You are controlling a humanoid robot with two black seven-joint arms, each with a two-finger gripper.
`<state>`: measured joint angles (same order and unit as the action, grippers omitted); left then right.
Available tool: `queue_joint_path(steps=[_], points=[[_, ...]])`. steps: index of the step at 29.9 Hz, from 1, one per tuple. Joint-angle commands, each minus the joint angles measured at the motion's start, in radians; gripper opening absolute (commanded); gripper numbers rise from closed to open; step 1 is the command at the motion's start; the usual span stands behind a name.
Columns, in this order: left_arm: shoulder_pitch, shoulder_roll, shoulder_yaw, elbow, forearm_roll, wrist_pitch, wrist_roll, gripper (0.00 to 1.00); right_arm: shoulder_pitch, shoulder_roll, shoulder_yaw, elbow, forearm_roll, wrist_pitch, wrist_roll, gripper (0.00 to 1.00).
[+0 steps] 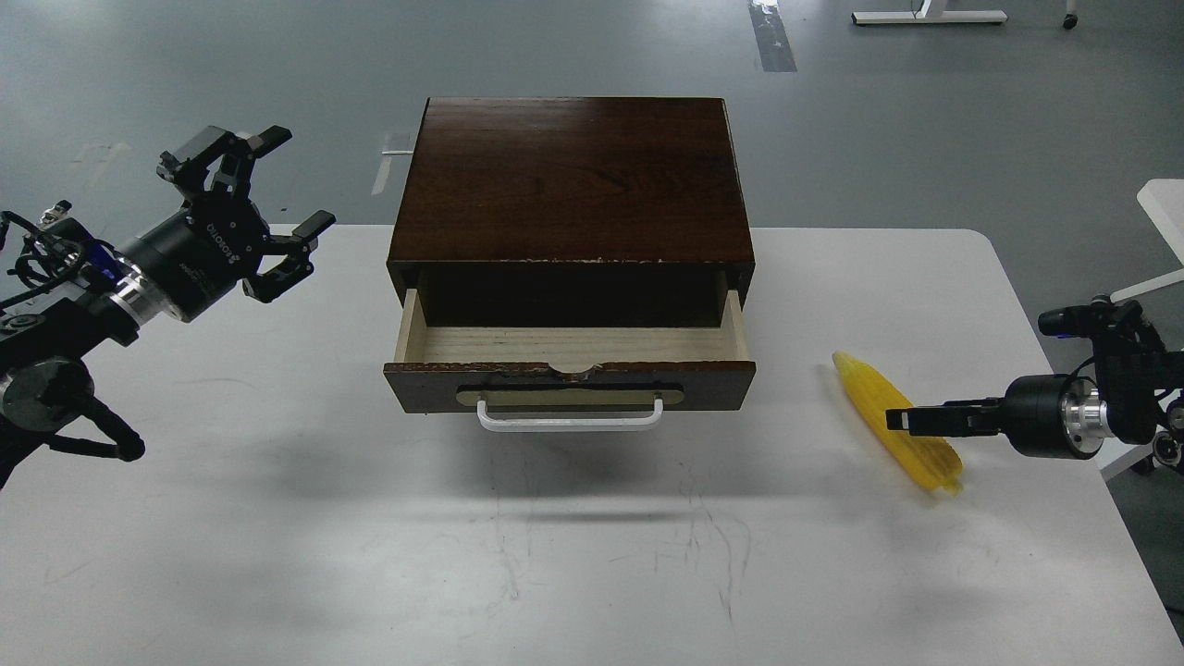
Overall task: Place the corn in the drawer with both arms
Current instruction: 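Lower the right gripper onto the yellow corn cob and grasp it, then lift the corn with the right gripper and carry it over the box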
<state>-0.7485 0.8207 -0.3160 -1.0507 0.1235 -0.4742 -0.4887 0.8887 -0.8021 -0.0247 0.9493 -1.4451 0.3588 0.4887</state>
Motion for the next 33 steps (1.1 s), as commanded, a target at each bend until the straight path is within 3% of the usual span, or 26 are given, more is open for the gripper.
queue_joint_path(steps=[1,3,9,10,11,18,26,33], points=[[0.0,0.0,0.0,0.0,0.002,0.0,0.0,0.98,0.041,0.026,-0.063,-0.018,0.0,-0.009,0.0,0.87],[0.0,0.001,0.0,0.0,0.002,-0.004,0.0,0.98,0.047,0.032,-0.083,-0.04,0.0,-0.011,0.0,0.61],[0.0,0.005,0.0,-0.002,0.004,-0.007,0.0,0.98,0.049,0.031,-0.092,-0.04,0.0,-0.011,0.0,0.16],[0.0,0.005,0.0,-0.002,0.004,-0.007,0.0,0.98,0.049,0.028,-0.092,-0.038,0.0,-0.011,0.0,0.04],[0.0,0.005,0.0,-0.002,0.004,-0.007,0.0,0.98,0.049,0.027,-0.092,-0.038,0.0,-0.011,0.0,0.0],[-0.002,0.005,0.0,-0.002,0.004,-0.007,0.0,0.98,0.081,0.011,-0.092,-0.009,0.002,-0.012,0.0,0.0],[-0.003,-0.008,-0.002,-0.002,0.004,-0.007,0.0,0.98,0.367,-0.092,-0.09,0.104,0.006,-0.012,0.0,0.0],[-0.008,-0.009,-0.012,-0.002,0.004,-0.007,0.0,0.98,0.686,-0.04,-0.156,0.192,0.012,-0.001,0.0,0.0]])
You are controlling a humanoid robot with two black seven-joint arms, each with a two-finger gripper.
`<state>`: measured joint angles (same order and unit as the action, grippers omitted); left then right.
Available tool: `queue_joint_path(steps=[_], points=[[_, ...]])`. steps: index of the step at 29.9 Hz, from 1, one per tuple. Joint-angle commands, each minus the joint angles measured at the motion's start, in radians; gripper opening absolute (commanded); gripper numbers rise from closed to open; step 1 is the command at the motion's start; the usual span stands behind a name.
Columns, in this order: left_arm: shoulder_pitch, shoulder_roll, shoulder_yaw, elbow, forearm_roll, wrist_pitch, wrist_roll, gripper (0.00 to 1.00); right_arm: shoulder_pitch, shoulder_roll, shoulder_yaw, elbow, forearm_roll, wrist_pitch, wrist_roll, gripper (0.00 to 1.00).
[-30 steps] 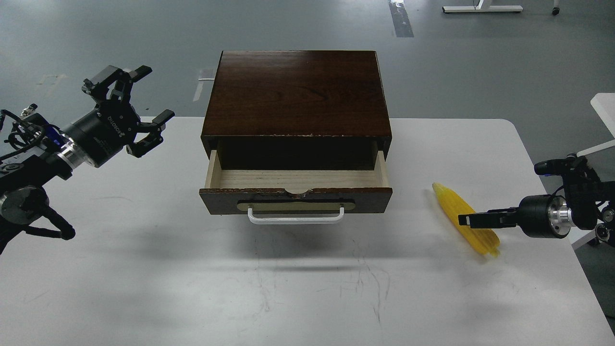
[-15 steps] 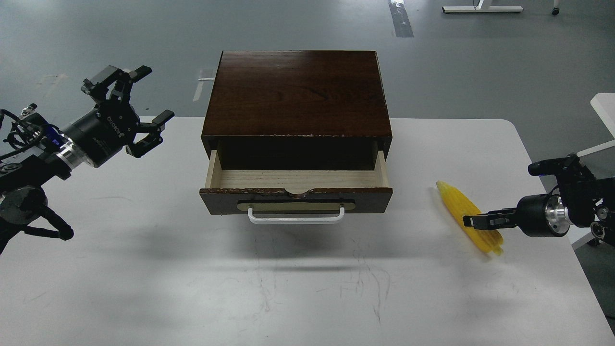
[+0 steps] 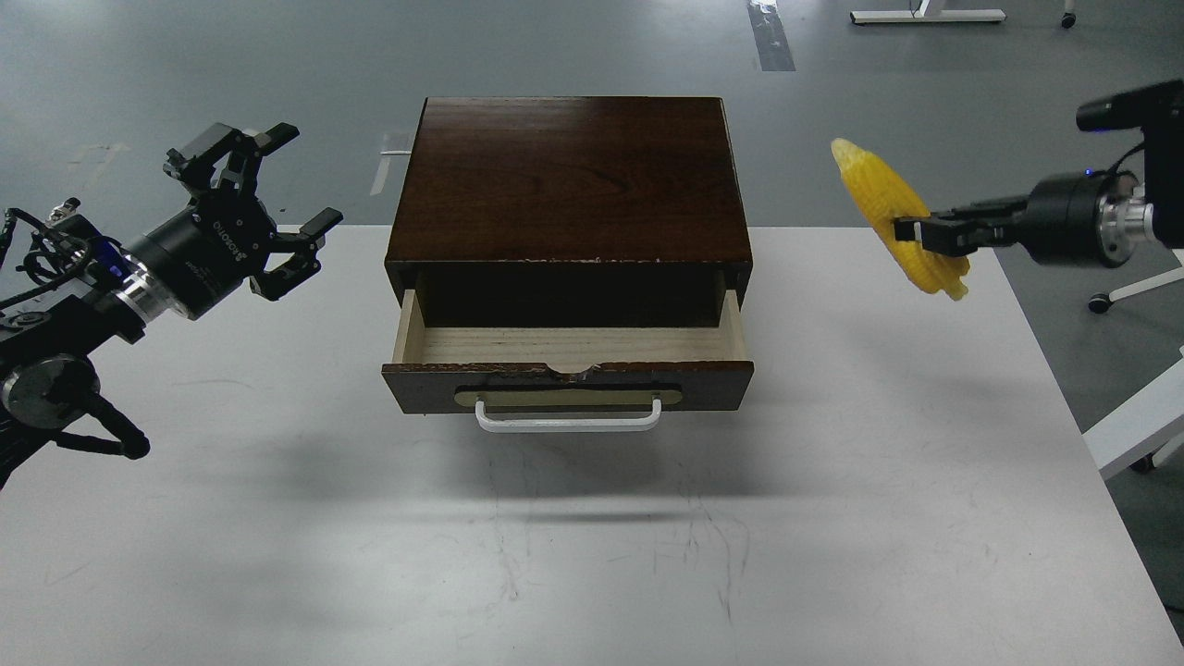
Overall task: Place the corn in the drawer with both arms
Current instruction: 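Lift the corn with the right gripper and carry it over the box, then lower the corn into the open drawer with the right gripper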
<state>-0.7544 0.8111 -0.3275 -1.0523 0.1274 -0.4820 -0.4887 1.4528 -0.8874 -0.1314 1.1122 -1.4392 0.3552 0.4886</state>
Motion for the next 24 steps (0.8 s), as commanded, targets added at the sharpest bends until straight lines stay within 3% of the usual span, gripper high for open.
queue_joint_path(steps=[1,7,13,24], points=[[-0.002,0.0,-0.001,0.0,0.0,0.0,0.0,0.98,0.188,0.085,-0.094,0.035,0.011,0.002,0.0,0.0],[-0.003,0.002,-0.004,0.002,0.0,0.002,0.0,0.98,0.403,0.312,-0.244,0.035,0.014,0.002,0.0,0.0],[-0.003,0.002,-0.004,0.002,0.0,0.003,0.0,0.98,0.436,0.508,-0.263,0.028,0.013,0.001,0.0,0.0],[-0.003,0.003,-0.004,0.003,0.0,0.002,0.0,0.98,0.449,0.699,-0.349,0.035,-0.003,-0.044,0.0,0.0]])
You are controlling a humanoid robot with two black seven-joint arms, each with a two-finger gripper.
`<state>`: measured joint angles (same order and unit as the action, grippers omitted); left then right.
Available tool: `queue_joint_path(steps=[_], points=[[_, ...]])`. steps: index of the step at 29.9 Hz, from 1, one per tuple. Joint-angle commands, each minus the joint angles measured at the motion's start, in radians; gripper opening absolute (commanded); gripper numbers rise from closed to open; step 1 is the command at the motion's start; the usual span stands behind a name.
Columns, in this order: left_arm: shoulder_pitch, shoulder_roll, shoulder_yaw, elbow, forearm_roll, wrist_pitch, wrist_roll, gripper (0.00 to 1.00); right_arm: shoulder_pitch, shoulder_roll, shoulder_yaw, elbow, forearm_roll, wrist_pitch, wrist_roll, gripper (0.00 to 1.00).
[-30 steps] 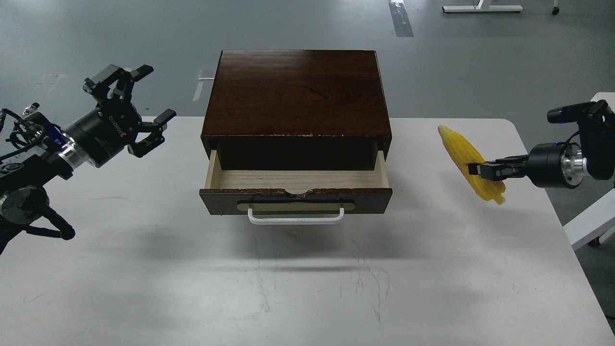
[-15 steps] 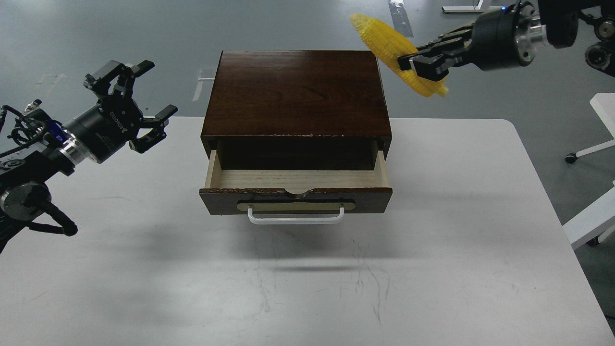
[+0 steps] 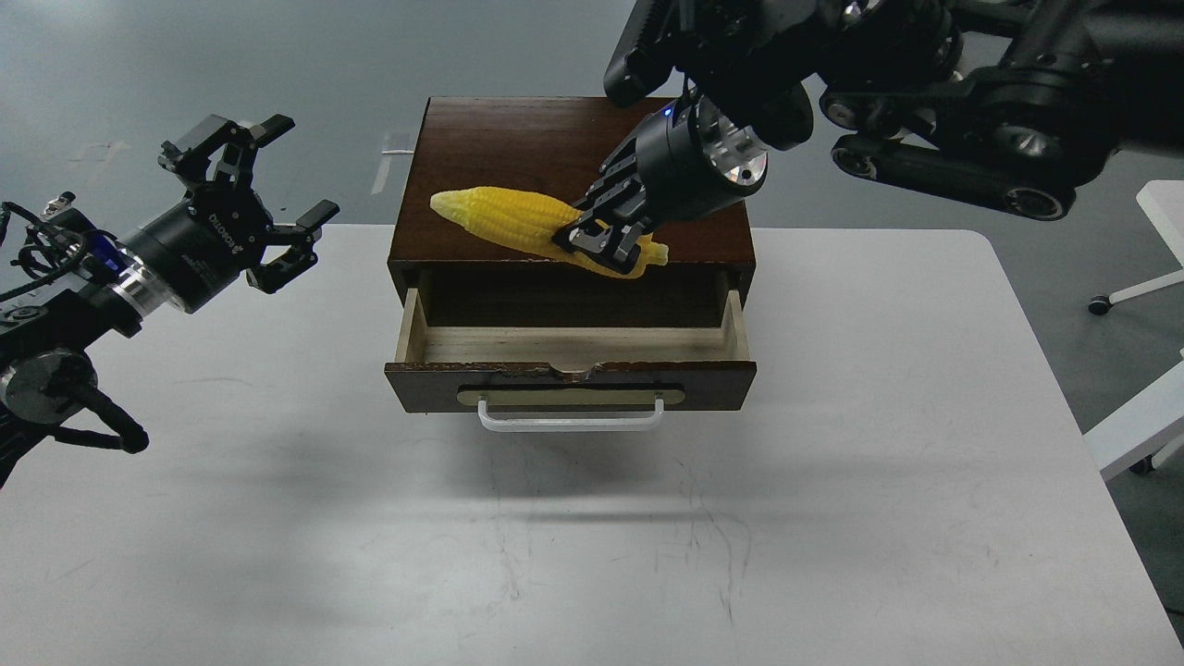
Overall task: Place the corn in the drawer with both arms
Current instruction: 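Lower the corn into the open drawer with the right gripper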
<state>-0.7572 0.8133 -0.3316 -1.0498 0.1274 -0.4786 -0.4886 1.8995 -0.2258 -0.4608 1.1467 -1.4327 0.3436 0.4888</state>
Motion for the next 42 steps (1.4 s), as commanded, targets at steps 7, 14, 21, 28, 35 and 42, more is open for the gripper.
queue_joint_path(steps=[7,14,21,28,35,42], points=[[-0.001,0.003,0.0,0.002,0.0,-0.002,0.0,0.98,0.004,0.057,-0.125,0.005,-0.097,-0.247,0.0,0.0],[-0.001,0.004,0.0,0.002,0.0,-0.002,0.0,0.98,-0.002,0.051,-0.168,0.014,-0.112,-0.285,0.0,0.0],[-0.001,0.007,0.0,0.002,0.0,-0.003,0.0,0.98,-0.034,0.049,-0.2,0.018,-0.095,-0.282,0.0,0.01],[-0.001,0.006,0.0,0.002,0.0,-0.003,0.0,0.98,-0.065,0.04,-0.206,0.016,-0.095,-0.284,0.0,0.1],[-0.001,0.007,0.0,0.002,0.0,-0.003,0.0,0.98,-0.085,0.04,-0.206,0.015,-0.095,-0.284,0.0,0.3],[-0.001,0.007,0.0,0.002,0.0,-0.003,0.0,0.98,-0.085,0.043,-0.206,0.015,-0.095,-0.284,0.0,0.5]])
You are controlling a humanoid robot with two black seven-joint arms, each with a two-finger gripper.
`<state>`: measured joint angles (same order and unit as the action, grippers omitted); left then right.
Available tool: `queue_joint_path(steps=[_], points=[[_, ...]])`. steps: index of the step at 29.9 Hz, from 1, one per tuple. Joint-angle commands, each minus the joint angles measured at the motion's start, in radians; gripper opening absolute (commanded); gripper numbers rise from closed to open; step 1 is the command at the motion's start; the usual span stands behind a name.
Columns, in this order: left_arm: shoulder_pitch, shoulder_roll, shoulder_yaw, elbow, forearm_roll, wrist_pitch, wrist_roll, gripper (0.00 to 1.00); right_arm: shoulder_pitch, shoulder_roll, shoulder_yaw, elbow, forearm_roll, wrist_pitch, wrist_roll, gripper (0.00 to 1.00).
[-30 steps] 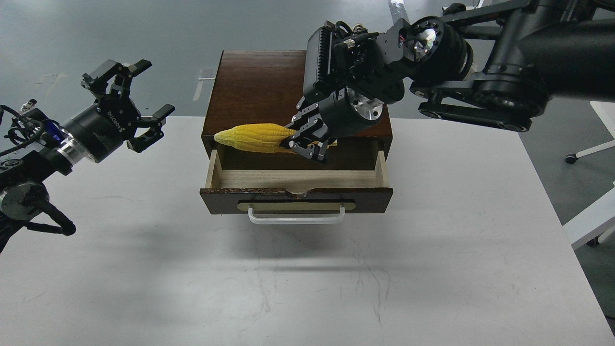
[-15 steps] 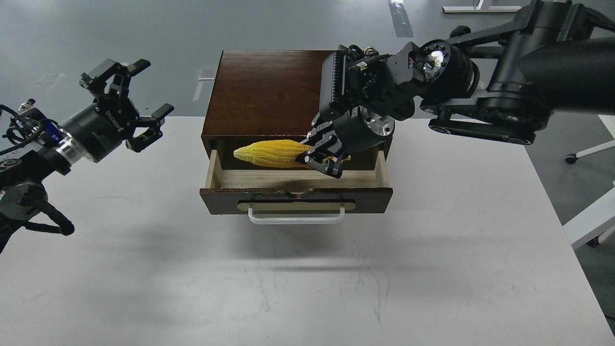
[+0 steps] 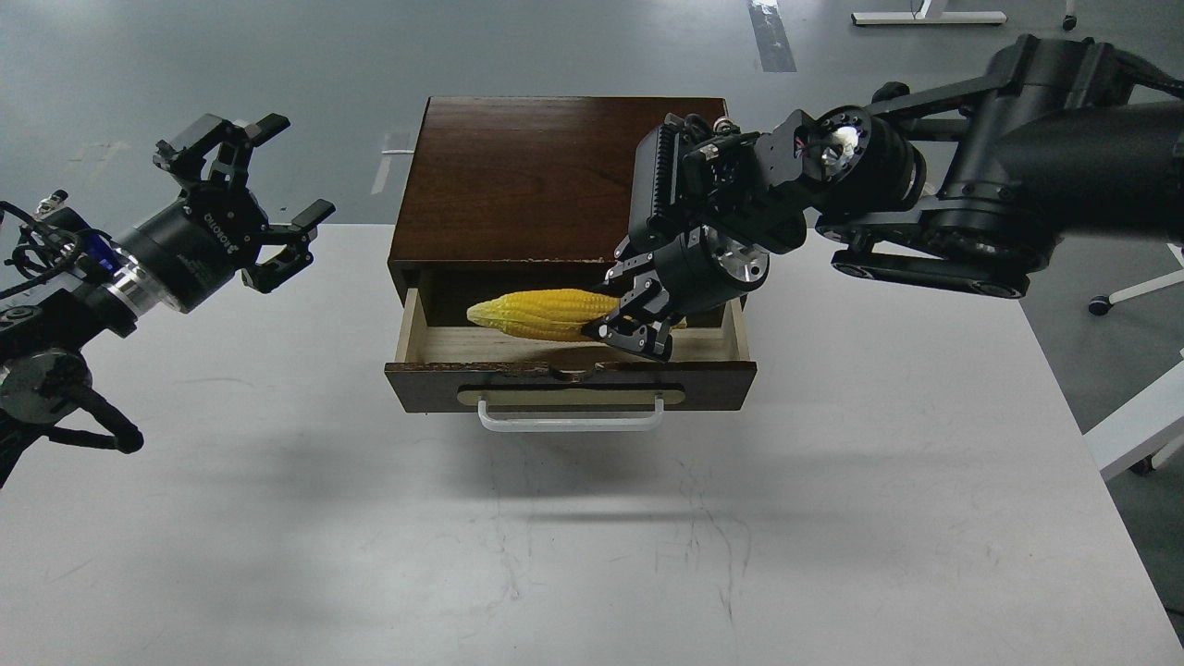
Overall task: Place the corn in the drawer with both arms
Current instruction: 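Lower the corn into the open drawer with the right gripper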
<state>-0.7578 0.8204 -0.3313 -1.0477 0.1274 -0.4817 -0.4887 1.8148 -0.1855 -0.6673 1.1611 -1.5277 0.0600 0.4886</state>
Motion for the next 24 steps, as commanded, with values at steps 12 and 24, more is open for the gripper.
queue_joint_path(steps=[12,24], points=[[0.0,0.002,-0.002,0.0,0.0,0.0,0.0,0.98,0.0,0.006,0.0,0.0,0.0,0.0,0.0,0.51],[0.0,0.002,-0.002,0.0,0.0,-0.001,0.0,0.98,0.0,0.006,0.002,0.0,0.001,-0.002,0.0,0.58]])
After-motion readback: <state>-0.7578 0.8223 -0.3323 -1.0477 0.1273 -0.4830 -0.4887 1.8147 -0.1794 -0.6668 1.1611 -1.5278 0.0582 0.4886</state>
